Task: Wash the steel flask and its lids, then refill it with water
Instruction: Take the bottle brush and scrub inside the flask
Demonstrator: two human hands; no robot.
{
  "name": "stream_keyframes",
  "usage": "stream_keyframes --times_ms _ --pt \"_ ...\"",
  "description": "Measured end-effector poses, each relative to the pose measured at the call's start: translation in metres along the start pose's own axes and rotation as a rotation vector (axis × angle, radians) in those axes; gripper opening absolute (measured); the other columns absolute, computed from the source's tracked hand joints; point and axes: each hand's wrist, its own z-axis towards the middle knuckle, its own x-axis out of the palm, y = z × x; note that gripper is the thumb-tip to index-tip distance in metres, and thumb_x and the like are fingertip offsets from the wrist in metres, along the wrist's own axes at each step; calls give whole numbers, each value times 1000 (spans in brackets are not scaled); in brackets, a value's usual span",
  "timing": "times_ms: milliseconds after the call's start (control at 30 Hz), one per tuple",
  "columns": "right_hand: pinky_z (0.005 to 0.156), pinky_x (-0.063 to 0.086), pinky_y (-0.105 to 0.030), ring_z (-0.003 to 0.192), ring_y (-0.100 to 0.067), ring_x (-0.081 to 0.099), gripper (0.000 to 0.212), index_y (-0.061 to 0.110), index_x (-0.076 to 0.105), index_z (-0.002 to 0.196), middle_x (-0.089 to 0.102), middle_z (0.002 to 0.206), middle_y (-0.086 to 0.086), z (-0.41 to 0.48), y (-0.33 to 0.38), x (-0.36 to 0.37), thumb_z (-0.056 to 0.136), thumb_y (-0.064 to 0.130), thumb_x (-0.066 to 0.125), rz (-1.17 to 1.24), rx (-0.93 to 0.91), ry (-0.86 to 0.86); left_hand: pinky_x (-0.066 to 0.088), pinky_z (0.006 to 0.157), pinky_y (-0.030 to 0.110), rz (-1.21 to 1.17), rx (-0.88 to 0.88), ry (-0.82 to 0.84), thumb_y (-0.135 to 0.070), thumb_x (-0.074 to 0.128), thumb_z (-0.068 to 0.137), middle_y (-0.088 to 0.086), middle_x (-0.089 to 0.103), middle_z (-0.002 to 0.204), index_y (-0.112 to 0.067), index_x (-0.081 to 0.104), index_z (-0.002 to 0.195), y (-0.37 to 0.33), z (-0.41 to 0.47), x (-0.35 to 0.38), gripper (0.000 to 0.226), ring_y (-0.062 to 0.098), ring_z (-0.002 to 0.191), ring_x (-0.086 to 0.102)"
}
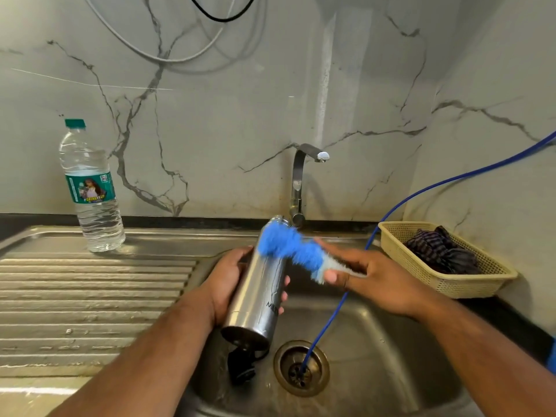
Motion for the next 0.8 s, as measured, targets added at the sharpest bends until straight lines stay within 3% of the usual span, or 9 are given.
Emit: stream_keyframes --times_ms 67,133,200,267,333,467,533,700,800 --pt "105 48 -30 119 2 62 62 60 43 144 66 130 25 -5 8 -1 92 43 71 39 -4 262 60 57 37 1 23 -16 -42 41 100 24 69 80 3 66 105 -1 0 -1 52 34 62 67" --pt "108 47 -30 124 -4 61 61 50 48 146 67 133 19 -7 13 -2 93 31 74 76 -22 384 58 53 32 33 62 -26 -34 42 101 21 70 73 2 65 100 -2 -3 -1 43 30 57 69" --pt "110 48 -35 123 -3 62 60 53 51 143 67 132 21 -6 13 -1 91 36 74 79 -48 267 60 58 37 9 40 -20 -39 41 101 24 70 80 5 65 111 -2 -6 0 51 33 62 69" --pt "113 46 -38 122 5 60 58 59 51 138 64 131 29 -3 11 0 87 44 74 75 -46 0 59 68 43 -10 22 -8 -48 39 100 26 68 94 5 62 127 0 -9 3 63 36 73 67" --pt "116 43 -37 125 10 56 59 57 52 139 61 133 33 -1 7 0 85 45 74 87 -32 -113 59 70 44 -21 19 1 -49 37 100 26 67 98 3 61 129 0 -10 4 64 37 77 65" --pt "105 51 -28 120 0 63 61 48 52 142 68 129 23 -9 16 -2 90 30 76 80 -10 261 59 52 34 -19 52 -40 -44 42 101 23 69 76 4 64 108 1 -8 0 53 32 57 67" --pt "103 50 -23 122 -4 63 59 38 54 144 69 130 18 -11 18 -3 92 19 75 113 -19 348 57 56 33 1 69 -71 -42 44 100 20 70 73 0 62 110 1 -8 -1 46 30 59 68" --pt "110 48 -34 118 7 61 59 61 51 136 66 126 32 -6 13 -1 84 48 74 58 -11 12 58 69 44 3 33 -89 -46 41 99 28 67 96 5 61 125 0 -13 4 61 38 75 66" --pt "110 48 -33 119 5 61 60 55 52 138 67 127 28 -9 15 -2 86 39 76 85 0 137 59 65 41 -27 31 -74 -47 42 100 26 69 91 2 62 126 1 -12 2 58 37 72 67"
